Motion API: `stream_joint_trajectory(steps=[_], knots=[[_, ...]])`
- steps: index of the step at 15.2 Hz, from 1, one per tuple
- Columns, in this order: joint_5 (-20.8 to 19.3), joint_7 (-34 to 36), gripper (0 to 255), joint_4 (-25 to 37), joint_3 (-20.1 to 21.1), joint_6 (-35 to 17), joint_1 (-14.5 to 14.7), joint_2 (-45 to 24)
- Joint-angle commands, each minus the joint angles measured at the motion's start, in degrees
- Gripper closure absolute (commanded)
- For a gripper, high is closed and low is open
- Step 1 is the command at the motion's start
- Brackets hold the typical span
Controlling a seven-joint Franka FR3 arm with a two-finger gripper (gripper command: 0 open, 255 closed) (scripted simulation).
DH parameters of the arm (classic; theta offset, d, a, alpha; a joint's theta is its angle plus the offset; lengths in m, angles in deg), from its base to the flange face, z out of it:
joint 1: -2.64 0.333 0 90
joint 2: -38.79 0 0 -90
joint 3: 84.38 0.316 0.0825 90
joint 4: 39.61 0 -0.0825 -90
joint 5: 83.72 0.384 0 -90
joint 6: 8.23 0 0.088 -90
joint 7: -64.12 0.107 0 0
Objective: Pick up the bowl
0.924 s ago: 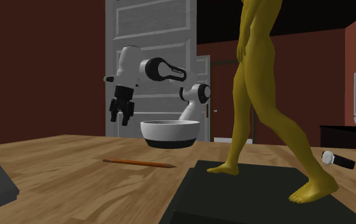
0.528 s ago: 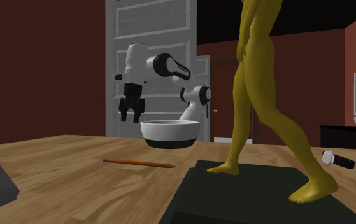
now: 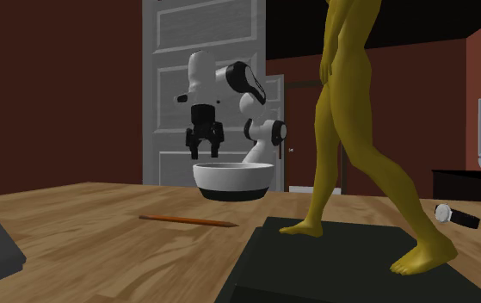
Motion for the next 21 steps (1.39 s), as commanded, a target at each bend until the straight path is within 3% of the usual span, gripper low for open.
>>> stream_joint_trajectory(steps=[1,9,10,21], knots=[[1.25,0.68,0,-0.83,0.30,0.14,0.40,0.78],[1.73,0.13,0,-7.03,0.79,-4.04,0.59,2.78],[1.72,0.13,255,-7.05,0.78,-4.02,0.59,2.82],[1.59,0.27,255,-5.18,0.65,-2.76,0.49,2.21]])
